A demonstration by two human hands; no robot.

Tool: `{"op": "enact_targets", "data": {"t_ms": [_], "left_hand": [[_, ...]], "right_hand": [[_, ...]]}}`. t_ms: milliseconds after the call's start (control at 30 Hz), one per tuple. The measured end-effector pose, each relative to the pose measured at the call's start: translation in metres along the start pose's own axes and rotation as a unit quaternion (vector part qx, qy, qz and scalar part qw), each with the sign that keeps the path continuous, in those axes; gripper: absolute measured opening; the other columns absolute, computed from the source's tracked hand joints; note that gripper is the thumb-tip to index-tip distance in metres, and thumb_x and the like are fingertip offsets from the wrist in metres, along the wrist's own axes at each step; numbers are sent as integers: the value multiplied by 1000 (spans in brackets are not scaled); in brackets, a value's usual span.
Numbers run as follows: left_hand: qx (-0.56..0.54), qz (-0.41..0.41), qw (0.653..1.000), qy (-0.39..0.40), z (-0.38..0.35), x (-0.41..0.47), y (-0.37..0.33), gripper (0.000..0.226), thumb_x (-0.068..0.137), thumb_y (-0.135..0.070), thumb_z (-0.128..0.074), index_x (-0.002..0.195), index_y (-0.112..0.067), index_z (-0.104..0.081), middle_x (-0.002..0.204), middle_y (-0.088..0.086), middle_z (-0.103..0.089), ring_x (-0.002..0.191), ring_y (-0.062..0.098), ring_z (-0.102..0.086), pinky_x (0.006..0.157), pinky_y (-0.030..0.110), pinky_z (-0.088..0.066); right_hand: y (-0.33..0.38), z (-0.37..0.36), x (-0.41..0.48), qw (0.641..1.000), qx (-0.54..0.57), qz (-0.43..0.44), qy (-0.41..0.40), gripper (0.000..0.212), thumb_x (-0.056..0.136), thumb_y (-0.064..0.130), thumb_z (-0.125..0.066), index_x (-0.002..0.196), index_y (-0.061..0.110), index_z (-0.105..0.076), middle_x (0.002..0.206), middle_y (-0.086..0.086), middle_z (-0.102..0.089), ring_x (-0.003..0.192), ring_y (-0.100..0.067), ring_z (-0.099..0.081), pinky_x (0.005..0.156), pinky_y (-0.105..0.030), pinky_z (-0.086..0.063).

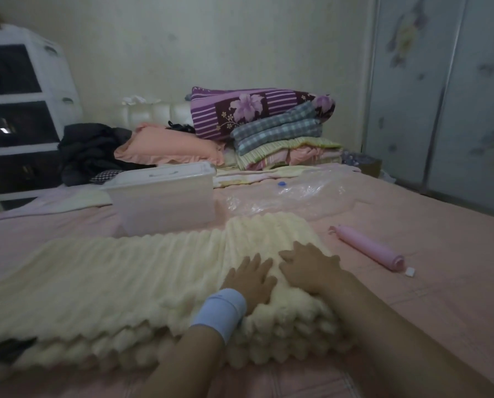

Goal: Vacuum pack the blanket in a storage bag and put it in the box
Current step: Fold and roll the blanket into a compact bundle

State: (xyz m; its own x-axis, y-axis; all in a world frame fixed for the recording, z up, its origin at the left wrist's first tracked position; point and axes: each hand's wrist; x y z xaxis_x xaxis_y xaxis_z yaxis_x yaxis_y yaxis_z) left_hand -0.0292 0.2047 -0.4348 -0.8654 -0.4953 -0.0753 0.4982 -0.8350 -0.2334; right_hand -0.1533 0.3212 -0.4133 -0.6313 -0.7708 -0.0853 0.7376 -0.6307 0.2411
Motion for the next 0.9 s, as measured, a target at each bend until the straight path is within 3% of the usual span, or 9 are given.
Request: {"op": "enact_targets", "data": {"t_ms": [100,200,300,400,500,600,700,800,900], "left_hand": [[44,-14,999,-8,-11,-18,1,59,102,-51,-23,154,-34,-2,163,-5,10,150,18,8,120,44,-4],[51,7,999,-1,-10,-27,-5,60,102,-50,-24,155,-31,-1,163,-3,9,150,18,7,121,45,-5],[27,15,999,-18,4,-35,-16,59,103,-40,-32,155,-25,-9,163,4,-6,149,24,-11,119,43,-16],[-46,-8,995,-85,27,-41,-29,55,101,-41,-38,153,-29,-22,161,2,-20,146,23,-21,118,40,-21],[-49,-20,998,-45,24,-47,-39,60,99,-55,-34,153,-34,-19,162,-1,-15,148,22,-16,119,44,-15],[6,38,999,22,-1,-50,-31,68,97,-62,-26,154,-36,0,163,0,7,150,24,3,120,49,-4],[-1,44,998,39,1,-50,-28,67,98,-59,-28,154,-34,-1,163,4,6,150,28,2,120,48,-7],[14,42,998,37,22,-58,-29,67,98,-56,-37,154,-27,-16,162,9,-10,147,28,-16,119,44,-17],[-27,31,998,-52,49,-72,-18,68,92,-45,-59,151,-29,-28,161,5,-18,146,25,-23,118,39,-23]], "right_hand": [[4,-18,-26,999,-36,-10,-5,57,100,61,-16,155,51,-5,167,13,13,154,-20,11,113,-71,-6],[1,-24,-33,1000,-28,-1,-13,58,101,61,-17,156,50,-2,167,11,15,154,-20,13,115,-69,-5],[-11,-18,-38,998,49,26,-18,61,100,60,-31,157,46,-13,168,9,8,155,-18,9,120,-60,-5],[-31,-5,-37,983,170,-13,-73,68,94,56,-44,156,33,-28,166,-3,-18,153,-24,-16,122,-46,-19],[-51,0,-50,975,170,-124,-75,75,88,61,-44,152,24,-33,154,-10,-40,138,-34,-41,109,-41,-37],[-58,6,-56,947,283,-150,-22,73,91,55,-55,147,9,-44,143,-12,-52,119,-29,-55,86,-28,-41],[-57,20,-59,909,383,-159,-34,54,88,41,-61,130,7,-61,112,-5,-63,92,-21,-59,66,-25,-47],[-50,32,-71,866,468,-174,4,35,83,42,-61,105,14,-65,94,-6,-64,82,-24,-59,74,-28,-48],[-38,45,-77,829,538,-151,23,40,70,59,-65,88,24,-71,86,-3,-66,85,-27,-57,92,-45,-40]]}}
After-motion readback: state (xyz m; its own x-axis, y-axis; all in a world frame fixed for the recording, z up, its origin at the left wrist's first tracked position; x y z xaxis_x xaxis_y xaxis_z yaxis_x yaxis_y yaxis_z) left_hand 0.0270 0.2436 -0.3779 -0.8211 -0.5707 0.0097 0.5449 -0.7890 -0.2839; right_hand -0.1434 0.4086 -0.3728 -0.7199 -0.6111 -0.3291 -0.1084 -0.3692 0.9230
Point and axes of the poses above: each hand's wrist, its own x-axis towards the middle knuckle, its own z-axis out of the back of the hand, y = z × x
